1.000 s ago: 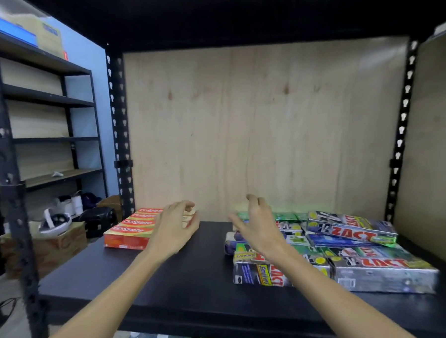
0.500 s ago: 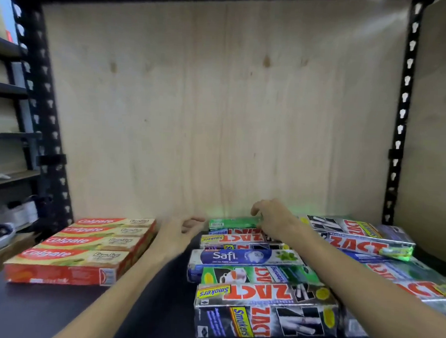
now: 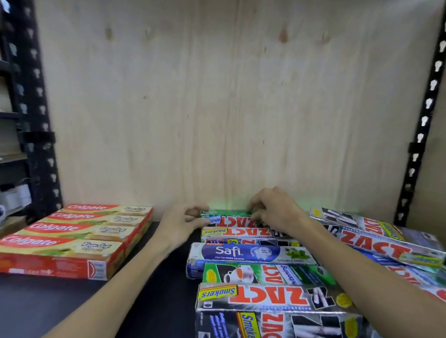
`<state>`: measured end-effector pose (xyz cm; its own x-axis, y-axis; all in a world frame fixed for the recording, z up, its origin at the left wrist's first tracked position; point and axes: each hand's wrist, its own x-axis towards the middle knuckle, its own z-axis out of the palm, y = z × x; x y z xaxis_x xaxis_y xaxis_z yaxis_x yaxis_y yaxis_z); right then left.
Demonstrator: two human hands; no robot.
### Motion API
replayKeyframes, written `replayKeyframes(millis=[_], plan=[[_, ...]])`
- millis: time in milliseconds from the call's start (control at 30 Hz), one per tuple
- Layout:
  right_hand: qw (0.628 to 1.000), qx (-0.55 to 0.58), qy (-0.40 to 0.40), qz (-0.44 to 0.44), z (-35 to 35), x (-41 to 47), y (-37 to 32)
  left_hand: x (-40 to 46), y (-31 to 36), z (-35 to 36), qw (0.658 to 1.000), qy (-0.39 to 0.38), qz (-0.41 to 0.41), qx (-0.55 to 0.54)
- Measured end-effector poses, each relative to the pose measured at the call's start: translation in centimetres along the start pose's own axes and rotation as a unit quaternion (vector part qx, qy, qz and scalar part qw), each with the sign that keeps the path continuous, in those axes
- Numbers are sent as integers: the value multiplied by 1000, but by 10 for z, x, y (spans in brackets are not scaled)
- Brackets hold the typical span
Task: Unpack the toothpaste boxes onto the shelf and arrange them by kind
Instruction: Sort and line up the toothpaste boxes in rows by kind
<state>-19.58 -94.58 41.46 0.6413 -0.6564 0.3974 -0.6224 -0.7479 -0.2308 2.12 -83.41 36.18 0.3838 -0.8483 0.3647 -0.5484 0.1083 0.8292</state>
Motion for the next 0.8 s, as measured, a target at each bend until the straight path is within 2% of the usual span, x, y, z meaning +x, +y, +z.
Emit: replayKeyframes(millis=[200, 367, 633, 800], plan=[[994, 95, 49, -3, 8, -2, -3, -5, -2, -9, 997, 71, -20, -5], [991, 128, 1, 47, 6, -10, 6, -4, 0, -12, 992, 115, -50, 13], [977, 190, -14, 95, 6, -12, 1, -7, 3, -15, 973, 201, -92, 62], [978, 182, -4, 105, 6, -10, 1, -10, 4, -16, 980, 185, -63, 48]])
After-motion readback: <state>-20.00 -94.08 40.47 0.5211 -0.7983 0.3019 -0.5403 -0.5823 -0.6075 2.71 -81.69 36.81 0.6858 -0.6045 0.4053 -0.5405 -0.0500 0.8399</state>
